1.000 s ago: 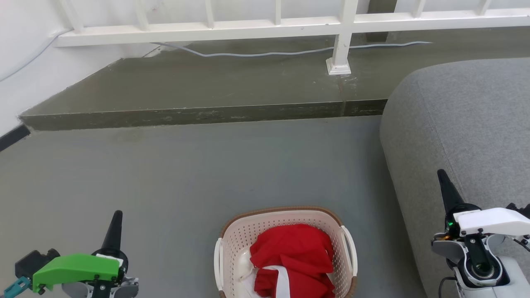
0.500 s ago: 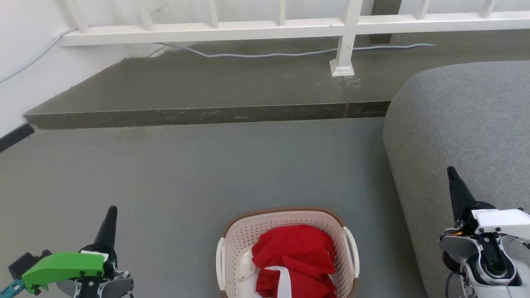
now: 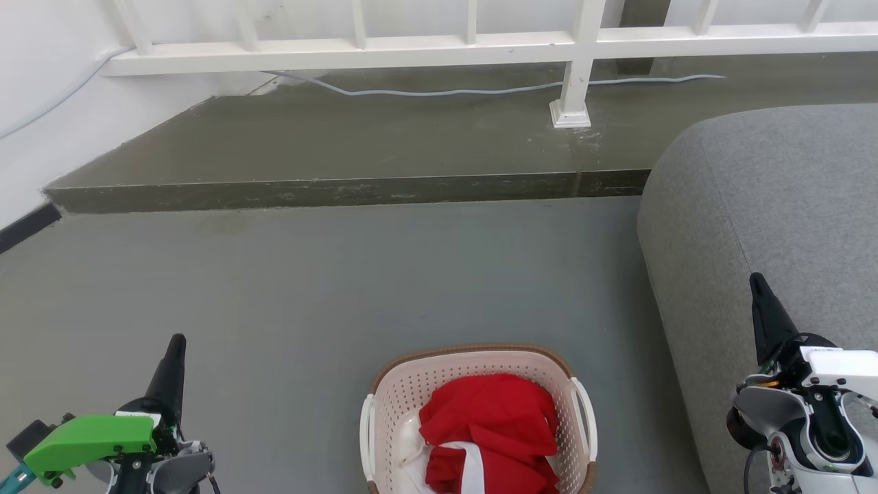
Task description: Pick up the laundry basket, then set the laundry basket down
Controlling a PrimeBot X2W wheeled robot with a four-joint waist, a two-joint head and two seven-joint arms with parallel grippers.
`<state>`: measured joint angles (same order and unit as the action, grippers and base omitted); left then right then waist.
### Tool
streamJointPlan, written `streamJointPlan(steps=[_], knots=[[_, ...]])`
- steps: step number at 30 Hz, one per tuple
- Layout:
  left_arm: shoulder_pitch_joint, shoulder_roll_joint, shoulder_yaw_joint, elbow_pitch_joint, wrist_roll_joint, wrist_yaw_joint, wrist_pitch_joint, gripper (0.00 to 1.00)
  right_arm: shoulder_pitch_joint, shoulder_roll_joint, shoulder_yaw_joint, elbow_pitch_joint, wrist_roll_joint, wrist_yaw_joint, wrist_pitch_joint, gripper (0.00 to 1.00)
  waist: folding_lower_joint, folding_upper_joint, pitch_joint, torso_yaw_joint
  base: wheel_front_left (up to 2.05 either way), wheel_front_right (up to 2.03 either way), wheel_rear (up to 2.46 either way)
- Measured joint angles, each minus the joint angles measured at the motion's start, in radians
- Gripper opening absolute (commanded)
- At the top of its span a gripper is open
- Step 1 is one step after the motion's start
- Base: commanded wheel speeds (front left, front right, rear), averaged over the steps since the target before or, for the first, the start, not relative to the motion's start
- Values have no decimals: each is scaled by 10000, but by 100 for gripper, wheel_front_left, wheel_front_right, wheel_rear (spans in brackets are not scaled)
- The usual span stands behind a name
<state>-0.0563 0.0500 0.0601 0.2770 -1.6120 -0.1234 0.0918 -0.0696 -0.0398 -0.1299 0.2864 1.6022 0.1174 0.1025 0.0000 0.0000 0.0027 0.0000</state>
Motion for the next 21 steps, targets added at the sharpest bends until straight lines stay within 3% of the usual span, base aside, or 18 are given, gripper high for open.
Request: streamJointPlan(steps=[21], knots=[[-44, -4, 4, 0, -2, 0, 0, 0, -1, 0, -6, -10, 0, 0, 0, 0, 0, 0, 1, 0, 0, 0, 0]])
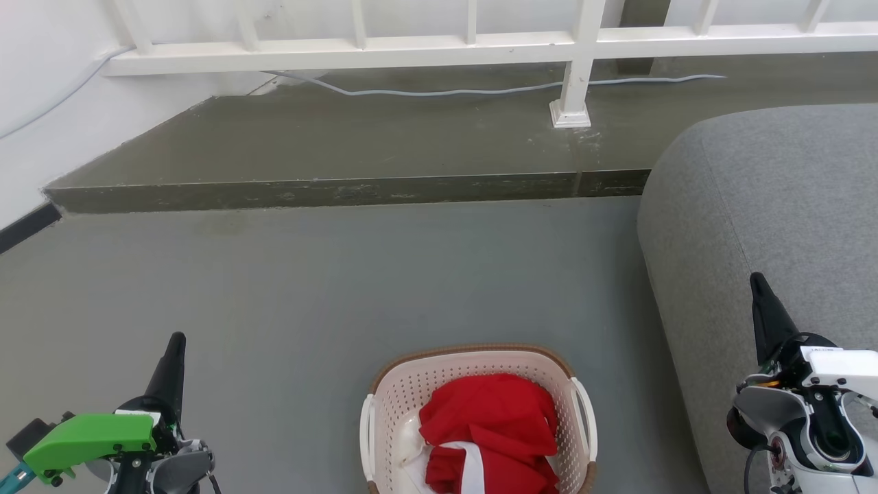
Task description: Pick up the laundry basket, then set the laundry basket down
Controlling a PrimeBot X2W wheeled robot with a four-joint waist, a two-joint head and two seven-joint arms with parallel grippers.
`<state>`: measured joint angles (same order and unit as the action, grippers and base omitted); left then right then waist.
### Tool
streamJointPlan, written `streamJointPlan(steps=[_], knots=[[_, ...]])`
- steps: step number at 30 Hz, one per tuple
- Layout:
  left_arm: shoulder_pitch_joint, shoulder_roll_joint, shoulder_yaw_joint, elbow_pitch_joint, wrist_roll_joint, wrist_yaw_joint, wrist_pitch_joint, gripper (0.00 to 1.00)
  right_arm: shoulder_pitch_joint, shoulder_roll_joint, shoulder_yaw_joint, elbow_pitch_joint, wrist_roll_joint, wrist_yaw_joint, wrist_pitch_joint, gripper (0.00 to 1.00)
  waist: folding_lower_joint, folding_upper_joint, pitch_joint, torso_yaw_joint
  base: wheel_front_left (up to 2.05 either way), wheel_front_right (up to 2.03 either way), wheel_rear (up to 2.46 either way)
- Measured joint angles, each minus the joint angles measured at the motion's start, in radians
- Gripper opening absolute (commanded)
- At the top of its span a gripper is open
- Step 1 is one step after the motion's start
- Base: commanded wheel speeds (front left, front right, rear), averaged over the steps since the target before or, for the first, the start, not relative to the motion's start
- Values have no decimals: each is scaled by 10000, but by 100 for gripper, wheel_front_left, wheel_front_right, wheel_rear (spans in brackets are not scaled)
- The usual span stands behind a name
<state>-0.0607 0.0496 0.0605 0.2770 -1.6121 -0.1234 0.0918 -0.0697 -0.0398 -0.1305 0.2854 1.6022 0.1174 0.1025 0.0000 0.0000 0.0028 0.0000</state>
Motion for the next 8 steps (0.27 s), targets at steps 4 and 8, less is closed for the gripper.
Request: streamJointPlan(steps=[4, 8], knots=[[-1, 0, 2, 0, 0, 0, 0, 0, 0, 0, 0, -4, 0, 0, 0, 0, 0, 0, 0, 0, 0, 0, 0], [-1, -2, 4, -2, 0, 0, 0, 0, 0, 0, 0, -6, 0, 0, 0, 0, 0, 0, 0, 0, 0, 0, 0]])
